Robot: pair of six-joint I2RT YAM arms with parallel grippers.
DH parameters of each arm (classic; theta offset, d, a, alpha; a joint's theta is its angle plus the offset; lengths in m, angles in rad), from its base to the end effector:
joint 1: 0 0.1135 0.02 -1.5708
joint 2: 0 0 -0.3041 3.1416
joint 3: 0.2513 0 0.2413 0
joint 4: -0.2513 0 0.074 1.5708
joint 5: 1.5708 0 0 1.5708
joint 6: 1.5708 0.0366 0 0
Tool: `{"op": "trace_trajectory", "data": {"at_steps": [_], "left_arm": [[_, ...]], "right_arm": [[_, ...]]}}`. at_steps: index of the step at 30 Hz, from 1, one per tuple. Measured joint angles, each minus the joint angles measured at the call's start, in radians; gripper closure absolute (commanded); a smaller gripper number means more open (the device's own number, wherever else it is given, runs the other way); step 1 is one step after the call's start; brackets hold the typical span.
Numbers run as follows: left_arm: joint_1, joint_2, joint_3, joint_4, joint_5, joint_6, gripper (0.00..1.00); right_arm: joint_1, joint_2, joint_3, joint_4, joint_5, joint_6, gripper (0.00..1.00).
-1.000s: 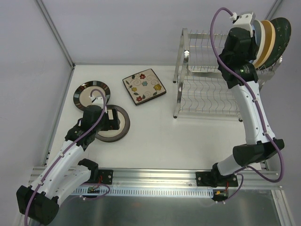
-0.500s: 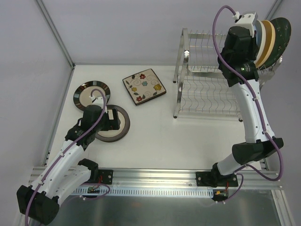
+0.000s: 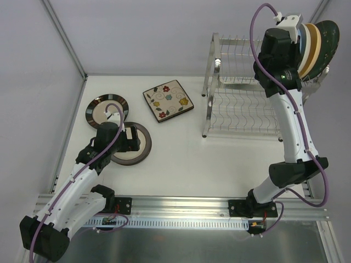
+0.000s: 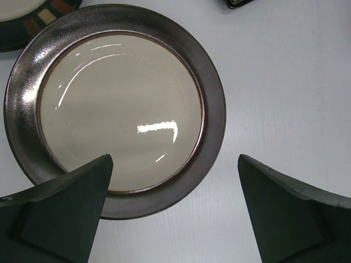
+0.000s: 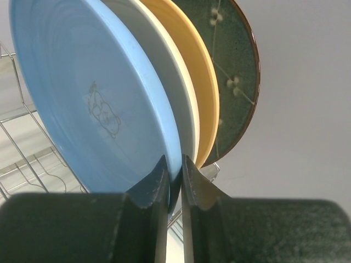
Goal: Load the plates into the dish rack
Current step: Insert the plate into the dish rack
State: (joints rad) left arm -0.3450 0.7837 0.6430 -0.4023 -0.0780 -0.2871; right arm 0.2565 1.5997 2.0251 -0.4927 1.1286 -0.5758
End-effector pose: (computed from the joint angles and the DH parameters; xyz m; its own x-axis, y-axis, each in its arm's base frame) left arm 0.1318 -0.0443 0.2977 -0.5441 -0.1045 -0.8325 0.1255 0.9709 -0.2038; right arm 0.3047 0.0457 0.5626 -0.4704 -0.3643 -0.8038 0.6052 0.5298 -0.5943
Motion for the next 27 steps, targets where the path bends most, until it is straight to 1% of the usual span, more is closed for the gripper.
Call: {"op": "trace_trajectory", "data": {"at_steps": [10, 13, 14, 15, 17, 19, 20, 22, 23, 27], "left_arm": [[0.000, 0.000, 0.000, 0.000, 0.012, 0.000, 0.01], [0.000, 0.000, 0.000, 0.000, 0.017, 0.000, 0.01], [0.000, 0.000, 0.000, 0.000, 0.018, -0.001, 0.01], [0.000, 0.000, 0.000, 0.000, 0.018, 0.000, 0.01], [0.000, 0.000, 0.000, 0.000, 0.018, -0.001, 0.01], [0.000, 0.000, 0.000, 0.000, 0.018, -0.001, 0.01], [0.000, 0.000, 0.000, 0.000, 0.018, -0.001, 0.01], [0.000, 0.000, 0.000, 0.000, 0.019, -0.001, 0.01], [0.000, 0.000, 0.000, 0.000, 0.019, -0.001, 0.01], [0.000, 0.000, 0.000, 0.000, 0.019, -0.001, 0.01]], "right_arm": [[0.000, 0.021, 0.032, -0.040, 0.003, 0.026, 0.99], [-0.002, 0.047, 0.053, -0.058, 0.002, 0.038, 0.94], [-0.003, 0.054, 0.056, -0.062, 0.002, 0.042, 0.90], [-0.005, 0.061, 0.058, -0.065, 0.003, 0.046, 0.89], [-0.008, 0.064, 0.064, -0.071, 0.006, 0.055, 0.81], [-0.009, 0.064, 0.069, -0.093, 0.002, 0.063, 0.76], [-0.010, 0.065, 0.069, -0.117, 0.002, 0.063, 0.69], [-0.014, 0.067, 0.069, -0.149, -0.003, 0.067, 0.62], [-0.016, 0.067, 0.069, -0.165, -0.008, 0.071, 0.55], [-0.017, 0.066, 0.069, -0.207, -0.037, 0.089, 0.45]]}}
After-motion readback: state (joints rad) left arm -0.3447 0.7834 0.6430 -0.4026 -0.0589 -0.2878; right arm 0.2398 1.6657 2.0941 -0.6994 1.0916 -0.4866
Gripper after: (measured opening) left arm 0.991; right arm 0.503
